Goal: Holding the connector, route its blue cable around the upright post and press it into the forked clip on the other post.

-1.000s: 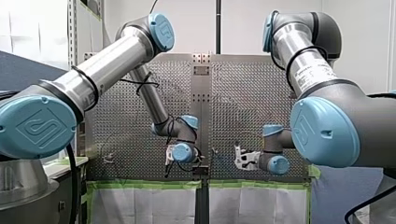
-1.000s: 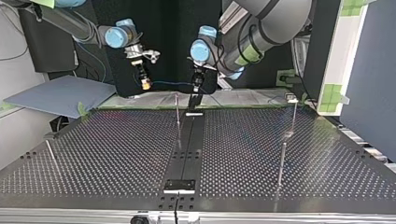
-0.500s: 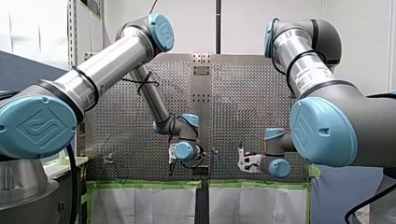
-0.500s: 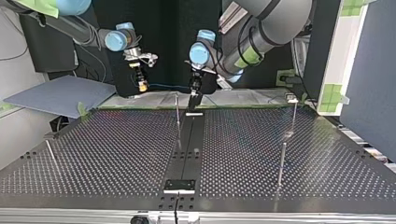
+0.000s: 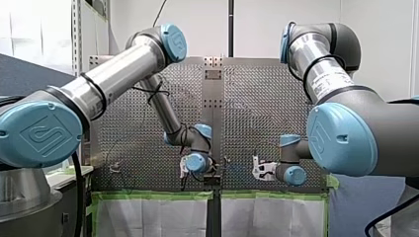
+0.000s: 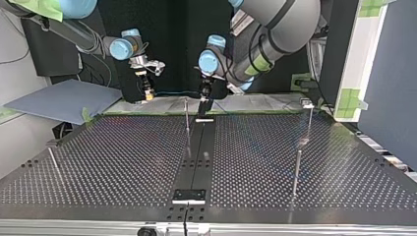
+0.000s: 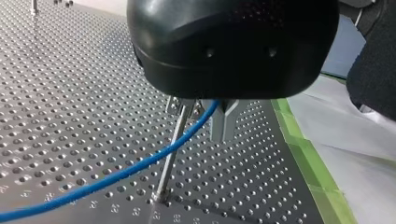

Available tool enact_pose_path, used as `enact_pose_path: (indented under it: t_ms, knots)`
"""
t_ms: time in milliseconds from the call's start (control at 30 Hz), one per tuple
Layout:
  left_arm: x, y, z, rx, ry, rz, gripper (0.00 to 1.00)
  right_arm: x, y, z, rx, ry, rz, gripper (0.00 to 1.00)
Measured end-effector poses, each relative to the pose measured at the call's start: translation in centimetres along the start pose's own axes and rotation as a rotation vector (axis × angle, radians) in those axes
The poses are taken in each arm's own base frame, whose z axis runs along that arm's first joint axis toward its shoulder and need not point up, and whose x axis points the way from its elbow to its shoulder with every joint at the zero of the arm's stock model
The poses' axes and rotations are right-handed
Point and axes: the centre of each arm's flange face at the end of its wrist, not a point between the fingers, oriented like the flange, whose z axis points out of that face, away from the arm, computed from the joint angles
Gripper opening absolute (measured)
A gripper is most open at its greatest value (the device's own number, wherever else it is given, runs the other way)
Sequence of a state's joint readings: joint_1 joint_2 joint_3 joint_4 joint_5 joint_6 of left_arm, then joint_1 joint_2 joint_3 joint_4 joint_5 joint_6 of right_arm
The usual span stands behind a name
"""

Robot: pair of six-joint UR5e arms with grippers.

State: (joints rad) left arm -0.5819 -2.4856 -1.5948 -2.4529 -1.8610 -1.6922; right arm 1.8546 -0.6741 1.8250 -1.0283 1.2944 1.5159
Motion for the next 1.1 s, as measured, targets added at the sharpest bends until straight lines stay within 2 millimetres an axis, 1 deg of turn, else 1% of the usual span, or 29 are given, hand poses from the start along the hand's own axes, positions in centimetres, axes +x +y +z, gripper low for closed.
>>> enact_pose_path:
  t_ms: [233, 633, 1100]
  knots:
    - [-0.4, 0.0, 0.9, 0.001, -0.012, -0.016, 0.02, 0.3, 0.9, 0.6, -0.009, 0.006, 0.0, 0.0]
    - [-1.7, -0.3, 2.0, 0.009, -0.033, -0.03, 0.02, 0.7, 1.7, 1.3, -0.017, 0.008, 0.004, 0.0]
    - [-2.1, 0.0, 2.5, 0.006, -0.033, -0.045, 0.02, 0.8, 2.2, 1.6, -0.024, 0.014, 0.008, 0.0]
